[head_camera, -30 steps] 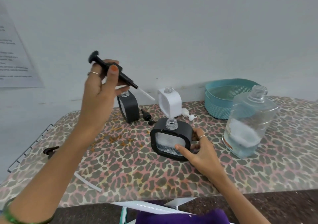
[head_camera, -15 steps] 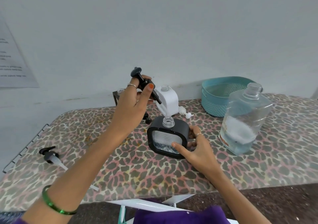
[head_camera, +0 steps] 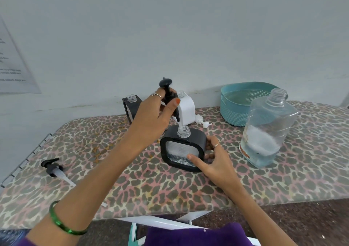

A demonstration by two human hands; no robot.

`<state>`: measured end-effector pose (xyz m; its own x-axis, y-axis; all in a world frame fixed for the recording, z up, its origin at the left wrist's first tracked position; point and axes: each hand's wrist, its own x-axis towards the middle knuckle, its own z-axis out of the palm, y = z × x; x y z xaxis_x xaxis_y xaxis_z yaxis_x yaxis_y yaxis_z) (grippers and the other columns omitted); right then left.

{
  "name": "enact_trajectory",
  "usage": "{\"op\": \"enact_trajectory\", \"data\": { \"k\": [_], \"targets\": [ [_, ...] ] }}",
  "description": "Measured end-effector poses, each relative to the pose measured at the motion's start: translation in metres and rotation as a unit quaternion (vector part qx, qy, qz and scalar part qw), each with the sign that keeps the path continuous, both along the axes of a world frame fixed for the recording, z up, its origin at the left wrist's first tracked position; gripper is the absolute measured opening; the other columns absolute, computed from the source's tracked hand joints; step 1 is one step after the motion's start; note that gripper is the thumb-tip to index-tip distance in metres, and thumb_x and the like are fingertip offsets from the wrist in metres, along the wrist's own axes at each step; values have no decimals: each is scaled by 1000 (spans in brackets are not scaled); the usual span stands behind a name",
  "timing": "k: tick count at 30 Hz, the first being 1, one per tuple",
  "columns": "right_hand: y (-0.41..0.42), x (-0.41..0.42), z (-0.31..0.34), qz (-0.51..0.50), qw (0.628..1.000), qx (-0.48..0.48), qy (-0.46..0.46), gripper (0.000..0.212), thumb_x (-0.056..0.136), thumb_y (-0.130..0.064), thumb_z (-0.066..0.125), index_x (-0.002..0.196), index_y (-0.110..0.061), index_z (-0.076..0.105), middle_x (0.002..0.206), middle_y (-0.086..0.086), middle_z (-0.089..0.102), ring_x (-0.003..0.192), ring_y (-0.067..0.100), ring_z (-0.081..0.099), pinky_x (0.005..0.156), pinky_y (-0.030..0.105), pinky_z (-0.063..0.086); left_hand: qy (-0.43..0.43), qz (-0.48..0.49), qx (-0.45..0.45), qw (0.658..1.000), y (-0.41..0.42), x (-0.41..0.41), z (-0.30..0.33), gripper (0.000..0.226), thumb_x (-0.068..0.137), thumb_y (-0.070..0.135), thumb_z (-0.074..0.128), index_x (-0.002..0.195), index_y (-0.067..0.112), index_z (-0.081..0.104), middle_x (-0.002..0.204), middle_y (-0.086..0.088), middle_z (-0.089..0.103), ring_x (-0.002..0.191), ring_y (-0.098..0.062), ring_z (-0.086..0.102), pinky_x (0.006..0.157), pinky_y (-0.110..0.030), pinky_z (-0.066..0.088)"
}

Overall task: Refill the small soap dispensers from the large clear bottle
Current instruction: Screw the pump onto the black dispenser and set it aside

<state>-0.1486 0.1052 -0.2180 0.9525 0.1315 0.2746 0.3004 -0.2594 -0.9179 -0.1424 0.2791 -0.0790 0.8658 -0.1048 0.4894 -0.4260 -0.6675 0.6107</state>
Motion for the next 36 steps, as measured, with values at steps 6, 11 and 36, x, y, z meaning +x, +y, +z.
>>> {"op": "enact_trajectory", "data": {
  "k": [6, 11, 36],
  "targets": [
    [0, 2, -5, -5, 1000, -3, 4, 54, 75, -47, 76, 119, -32, 47, 104, -11, 64, 86, 7, 65, 74, 36, 56, 33, 4, 53, 998, -7, 1, -15, 27, 94, 33, 52, 115, 18, 58, 95, 8, 62, 79, 5, 56, 70, 2, 38],
    [0, 3, -4, -2, 1000, 2, 4, 53, 75, -45, 77, 117, -33, 47, 103, -11, 65, 87, 7, 66, 73, 37, 57, 36, 17, 44, 998, -9, 2, -14, 30, 91, 39, 55, 116, 21, 60, 97, 8, 65, 82, 2, 59, 70, -3, 40],
    [1, -1, 1, 2, 1000, 22, 3, 51, 76, -36, 78, 116, -25, 49, 98, -10, 64, 84, 7, 66, 68, 24, 56, 34, 11, 79, 996, -10, -3, -50, 37, 88, 33, 61, 121, 15, 60, 110, 6, 56, 97, -3, 49, 87, -12, 37]
  ]
}}
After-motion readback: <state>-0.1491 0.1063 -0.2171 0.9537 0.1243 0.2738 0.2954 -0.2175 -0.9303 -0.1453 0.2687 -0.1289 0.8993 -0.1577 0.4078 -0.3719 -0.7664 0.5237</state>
